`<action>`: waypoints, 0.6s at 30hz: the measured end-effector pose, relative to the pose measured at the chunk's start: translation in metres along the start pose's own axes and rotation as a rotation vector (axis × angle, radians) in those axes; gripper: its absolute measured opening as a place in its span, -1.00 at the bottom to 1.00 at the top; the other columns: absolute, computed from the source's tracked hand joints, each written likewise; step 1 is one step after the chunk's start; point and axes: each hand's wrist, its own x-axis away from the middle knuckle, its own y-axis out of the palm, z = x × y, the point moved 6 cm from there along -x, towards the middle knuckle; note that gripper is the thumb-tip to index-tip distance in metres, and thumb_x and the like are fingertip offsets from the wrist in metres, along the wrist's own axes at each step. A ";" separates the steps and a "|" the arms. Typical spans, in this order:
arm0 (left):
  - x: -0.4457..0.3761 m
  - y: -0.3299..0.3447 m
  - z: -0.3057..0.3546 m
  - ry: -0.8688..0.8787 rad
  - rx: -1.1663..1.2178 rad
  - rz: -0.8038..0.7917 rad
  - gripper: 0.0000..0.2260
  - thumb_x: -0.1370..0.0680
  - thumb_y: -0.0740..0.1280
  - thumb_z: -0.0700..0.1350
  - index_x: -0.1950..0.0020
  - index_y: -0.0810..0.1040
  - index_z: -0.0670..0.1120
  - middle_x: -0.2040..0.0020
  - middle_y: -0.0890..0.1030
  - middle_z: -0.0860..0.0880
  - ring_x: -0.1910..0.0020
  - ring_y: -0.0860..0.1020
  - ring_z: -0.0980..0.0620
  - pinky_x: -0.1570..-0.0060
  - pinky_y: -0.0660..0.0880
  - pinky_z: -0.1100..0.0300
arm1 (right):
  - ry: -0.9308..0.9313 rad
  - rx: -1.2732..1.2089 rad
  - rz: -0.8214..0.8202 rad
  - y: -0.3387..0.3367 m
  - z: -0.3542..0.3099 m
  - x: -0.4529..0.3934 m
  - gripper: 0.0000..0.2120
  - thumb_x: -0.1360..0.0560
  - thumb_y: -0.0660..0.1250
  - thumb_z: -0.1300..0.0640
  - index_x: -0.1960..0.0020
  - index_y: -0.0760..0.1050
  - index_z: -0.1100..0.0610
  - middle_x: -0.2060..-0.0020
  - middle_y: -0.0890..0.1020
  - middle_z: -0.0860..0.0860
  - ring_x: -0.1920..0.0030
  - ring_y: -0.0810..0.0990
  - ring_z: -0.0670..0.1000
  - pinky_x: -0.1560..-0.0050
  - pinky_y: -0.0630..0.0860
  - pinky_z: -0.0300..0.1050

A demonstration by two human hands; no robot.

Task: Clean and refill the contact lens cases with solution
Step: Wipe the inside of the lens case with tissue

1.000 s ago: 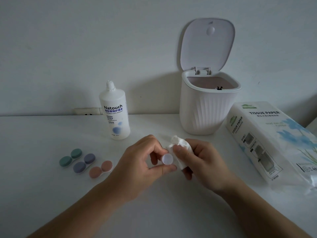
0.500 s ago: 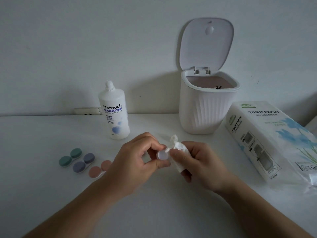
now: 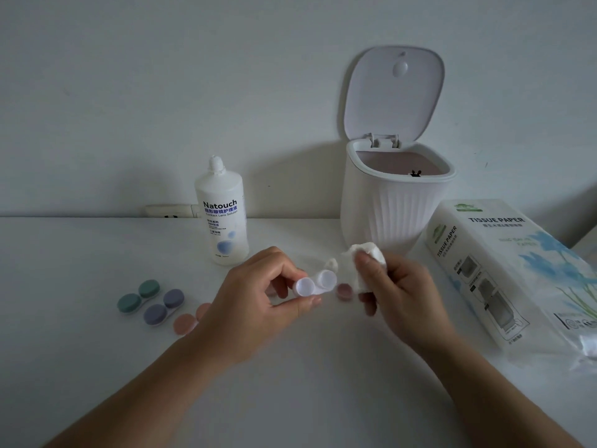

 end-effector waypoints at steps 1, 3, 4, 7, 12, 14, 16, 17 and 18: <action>0.000 -0.001 -0.001 -0.008 -0.003 0.004 -0.82 -0.40 0.55 -0.08 0.17 0.59 -0.10 0.24 0.56 0.10 0.25 0.53 0.00 0.20 0.48 0.16 | -0.002 0.056 0.063 -0.008 0.003 -0.002 -0.56 -0.59 0.32 -0.05 0.37 0.46 0.19 0.54 0.53 0.04 0.53 0.44 -0.13 0.46 0.36 -0.32; 0.000 -0.003 -0.004 -0.027 -0.009 0.010 -0.83 -0.40 0.54 -0.05 0.17 0.59 -0.08 0.24 0.57 0.06 0.25 0.54 -0.03 0.19 0.47 0.07 | 0.000 0.181 0.155 -0.021 0.009 -0.005 -0.61 -0.55 0.36 -0.03 0.29 0.45 0.23 0.49 0.51 0.15 0.50 0.41 -0.07 0.46 0.36 -0.20; 0.000 -0.004 -0.005 -0.036 -0.007 0.012 -0.83 -0.41 0.54 -0.04 0.16 0.59 -0.07 0.25 0.57 0.05 0.25 0.54 -0.04 0.19 0.47 0.05 | -0.003 0.240 0.180 -0.027 0.012 -0.006 -0.68 -0.54 0.38 -0.04 0.22 0.48 0.19 0.46 0.53 0.16 0.49 0.44 0.00 0.45 0.39 -0.10; 0.000 -0.005 -0.007 -0.055 0.008 0.011 -0.83 -0.41 0.54 -0.05 0.17 0.58 -0.06 0.25 0.57 0.02 0.26 0.54 -0.04 0.19 0.46 0.02 | -0.021 0.476 0.187 -0.036 0.016 -0.009 -0.78 -0.53 0.37 -0.10 -0.14 0.45 -0.11 0.38 0.62 0.01 0.36 0.58 0.04 0.35 0.49 -0.05; 0.000 -0.006 -0.010 -0.096 0.024 -0.004 -0.80 -0.42 0.59 -0.14 0.18 0.58 -0.06 0.27 0.56 0.01 0.27 0.53 -0.04 0.19 0.46 0.00 | -0.058 0.799 -0.008 -0.049 0.027 -0.009 -0.84 -0.55 0.28 -0.16 -0.08 0.45 -0.13 0.38 0.61 -0.07 0.31 0.59 0.08 0.36 0.44 -0.14; 0.000 -0.006 -0.011 -0.110 0.027 -0.010 -0.80 -0.42 0.59 -0.13 0.18 0.57 -0.06 0.26 0.57 0.00 0.27 0.52 -0.03 0.18 0.47 0.00 | -0.007 0.852 -0.053 -0.055 0.031 -0.006 -0.85 -0.57 0.23 -0.18 -0.02 0.45 -0.13 0.35 0.63 -0.06 0.28 0.60 0.12 0.34 0.44 -0.15; 0.000 -0.005 -0.010 -0.116 0.031 -0.014 -0.80 -0.41 0.59 -0.13 0.18 0.58 -0.06 0.25 0.58 -0.01 0.27 0.52 -0.03 0.19 0.47 0.00 | 0.046 0.961 -0.063 -0.060 0.033 -0.003 -0.78 -0.59 0.14 -0.22 -0.08 0.47 -0.15 0.17 0.70 -0.01 0.12 0.66 0.16 0.22 0.52 -0.08; 0.000 -0.005 -0.010 -0.119 0.033 -0.019 -0.80 -0.41 0.60 -0.13 0.18 0.58 -0.06 0.25 0.58 -0.01 0.27 0.52 -0.04 0.19 0.47 0.01 | 0.056 1.047 -0.077 -0.062 0.032 -0.001 -0.72 -0.60 0.06 -0.25 -0.12 0.43 -0.16 0.10 0.70 -0.02 0.06 0.67 0.15 0.16 0.54 -0.06; 0.000 -0.004 -0.010 -0.121 0.035 -0.025 -0.81 -0.41 0.60 -0.13 0.18 0.58 -0.06 0.25 0.58 -0.01 0.27 0.52 -0.03 0.19 0.47 0.02 | 0.050 1.131 -0.094 -0.062 0.030 0.001 -0.67 -0.59 -0.03 -0.27 -0.16 0.39 -0.17 0.04 0.68 -0.04 0.02 0.66 0.13 0.11 0.56 -0.04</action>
